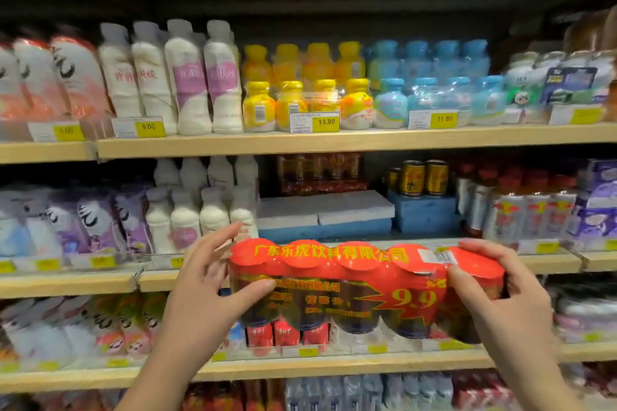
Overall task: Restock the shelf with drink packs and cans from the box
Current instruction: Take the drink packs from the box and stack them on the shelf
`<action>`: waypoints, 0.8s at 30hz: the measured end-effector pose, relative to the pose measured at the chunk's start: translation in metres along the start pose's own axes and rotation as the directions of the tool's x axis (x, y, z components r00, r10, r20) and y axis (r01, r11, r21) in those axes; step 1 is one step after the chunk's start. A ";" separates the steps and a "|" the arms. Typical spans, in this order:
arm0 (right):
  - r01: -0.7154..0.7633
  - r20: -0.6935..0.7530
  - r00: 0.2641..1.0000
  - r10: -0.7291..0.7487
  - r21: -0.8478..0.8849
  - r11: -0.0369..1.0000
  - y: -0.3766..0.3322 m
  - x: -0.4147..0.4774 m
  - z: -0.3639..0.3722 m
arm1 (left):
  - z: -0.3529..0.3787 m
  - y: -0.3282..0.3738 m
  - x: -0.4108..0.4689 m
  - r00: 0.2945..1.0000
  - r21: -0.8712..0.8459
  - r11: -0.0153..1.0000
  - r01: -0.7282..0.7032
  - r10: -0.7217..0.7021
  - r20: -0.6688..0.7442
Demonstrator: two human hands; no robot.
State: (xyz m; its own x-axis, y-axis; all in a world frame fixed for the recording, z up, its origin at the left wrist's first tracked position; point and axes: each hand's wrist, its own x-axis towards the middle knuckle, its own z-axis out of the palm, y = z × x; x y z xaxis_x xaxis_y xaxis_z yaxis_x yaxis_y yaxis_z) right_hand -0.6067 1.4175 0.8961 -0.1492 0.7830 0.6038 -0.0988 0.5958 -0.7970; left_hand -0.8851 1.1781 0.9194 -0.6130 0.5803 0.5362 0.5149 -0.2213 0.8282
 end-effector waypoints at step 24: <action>0.004 0.084 0.996 0.000 -0.052 0.999 0.016 0.087 0.067 | 0.013 -0.023 0.086 0.982 -0.025 0.988 0.155 -0.157 -0.108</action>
State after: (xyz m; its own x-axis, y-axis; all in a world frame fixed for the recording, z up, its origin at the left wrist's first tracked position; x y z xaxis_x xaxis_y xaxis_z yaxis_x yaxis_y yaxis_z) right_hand -0.6868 1.4833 0.9348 -0.2314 0.7654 0.6005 -0.0486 0.6074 -0.7929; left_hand -0.9419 1.2430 0.9440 -0.7471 0.5199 0.4142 0.3984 -0.1486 0.9051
